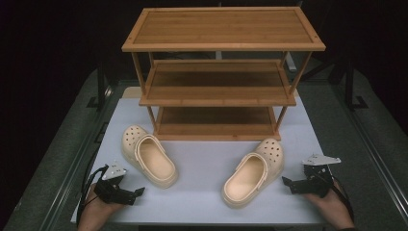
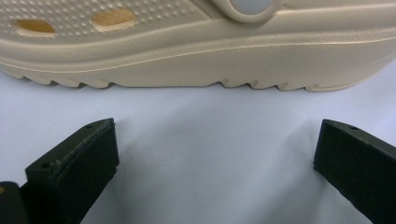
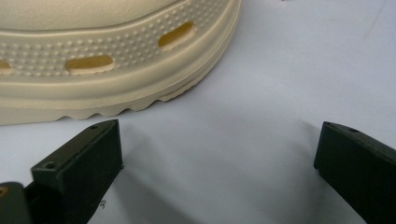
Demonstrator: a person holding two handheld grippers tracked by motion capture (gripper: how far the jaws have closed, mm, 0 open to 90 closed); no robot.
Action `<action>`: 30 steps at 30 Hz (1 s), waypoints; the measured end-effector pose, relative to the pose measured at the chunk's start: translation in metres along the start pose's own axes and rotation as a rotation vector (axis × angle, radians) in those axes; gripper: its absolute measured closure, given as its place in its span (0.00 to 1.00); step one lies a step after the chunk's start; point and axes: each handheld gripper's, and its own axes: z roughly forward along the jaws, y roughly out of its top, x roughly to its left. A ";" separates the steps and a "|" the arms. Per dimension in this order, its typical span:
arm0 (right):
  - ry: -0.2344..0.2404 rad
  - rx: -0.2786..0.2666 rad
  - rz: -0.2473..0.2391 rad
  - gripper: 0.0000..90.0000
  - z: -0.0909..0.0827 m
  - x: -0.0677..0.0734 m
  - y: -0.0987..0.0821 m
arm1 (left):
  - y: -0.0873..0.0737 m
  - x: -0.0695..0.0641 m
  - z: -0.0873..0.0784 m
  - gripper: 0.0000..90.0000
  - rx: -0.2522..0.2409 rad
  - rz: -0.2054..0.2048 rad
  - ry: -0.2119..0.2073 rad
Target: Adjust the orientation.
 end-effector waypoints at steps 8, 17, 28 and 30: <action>-0.001 -0.001 -0.003 0.01 0.000 0.000 0.000 | 0.002 0.000 0.000 0.00 0.005 -0.017 0.002; -0.001 0.003 -0.001 0.01 0.000 0.000 0.000 | 0.002 0.002 -0.006 0.06 0.008 -0.028 0.009; 0.000 0.001 -0.002 0.01 0.000 0.000 0.000 | 0.004 0.019 -0.030 0.16 -0.046 -0.067 0.017; 0.000 0.001 -0.002 0.01 0.000 0.000 0.000 | 0.004 0.024 -0.034 0.17 -0.042 -0.075 0.022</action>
